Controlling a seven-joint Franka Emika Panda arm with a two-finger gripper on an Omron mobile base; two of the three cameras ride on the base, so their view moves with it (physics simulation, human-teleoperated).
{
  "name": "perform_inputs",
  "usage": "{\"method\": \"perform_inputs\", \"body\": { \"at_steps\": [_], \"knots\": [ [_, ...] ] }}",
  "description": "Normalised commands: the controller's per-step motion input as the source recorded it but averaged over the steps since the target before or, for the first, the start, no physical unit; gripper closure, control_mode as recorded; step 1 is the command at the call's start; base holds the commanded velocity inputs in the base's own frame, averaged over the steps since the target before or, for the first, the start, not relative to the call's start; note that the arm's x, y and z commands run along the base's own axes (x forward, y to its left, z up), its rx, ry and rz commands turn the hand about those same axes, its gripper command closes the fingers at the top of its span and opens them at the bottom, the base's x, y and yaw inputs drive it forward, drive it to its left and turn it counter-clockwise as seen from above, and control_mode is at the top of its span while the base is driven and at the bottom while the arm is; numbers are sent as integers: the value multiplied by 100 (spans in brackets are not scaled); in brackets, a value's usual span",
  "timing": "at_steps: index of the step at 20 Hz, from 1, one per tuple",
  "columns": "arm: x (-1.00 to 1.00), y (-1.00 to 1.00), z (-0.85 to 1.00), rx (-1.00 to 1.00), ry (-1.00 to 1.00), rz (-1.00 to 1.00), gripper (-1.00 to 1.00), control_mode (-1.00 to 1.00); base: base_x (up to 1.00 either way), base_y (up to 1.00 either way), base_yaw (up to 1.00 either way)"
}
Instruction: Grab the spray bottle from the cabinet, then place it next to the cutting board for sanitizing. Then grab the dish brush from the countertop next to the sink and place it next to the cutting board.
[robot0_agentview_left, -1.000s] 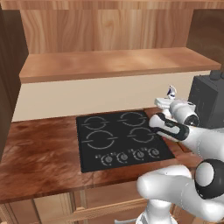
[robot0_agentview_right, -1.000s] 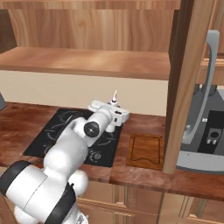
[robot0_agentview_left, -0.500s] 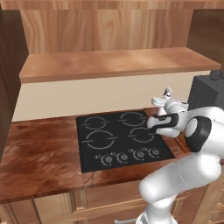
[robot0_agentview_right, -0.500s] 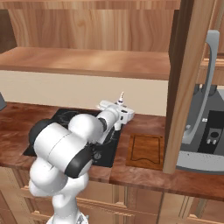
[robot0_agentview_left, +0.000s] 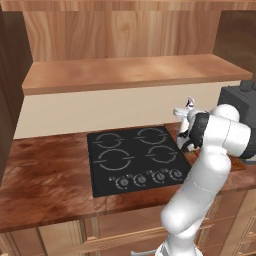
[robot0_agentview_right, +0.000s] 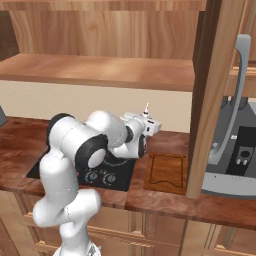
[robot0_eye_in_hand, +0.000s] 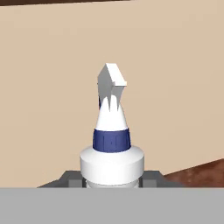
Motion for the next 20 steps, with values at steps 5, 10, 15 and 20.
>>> {"method": "perform_inputs", "body": {
  "at_steps": [5, 10, 15, 20],
  "knots": [
    [43, -20, -35, -1, 1, 0, 100, -100, 0, 0, 0],
    [32, -15, -38, -2, 0, 0, 100, -100, 0, 0, 0],
    [15, -7, -35, 0, 0, 0, 100, -100, 0, 0, 0],
    [26, 0, -34, 0, -1, 3, 100, -100, 0, 0, 0]
  ]
}}
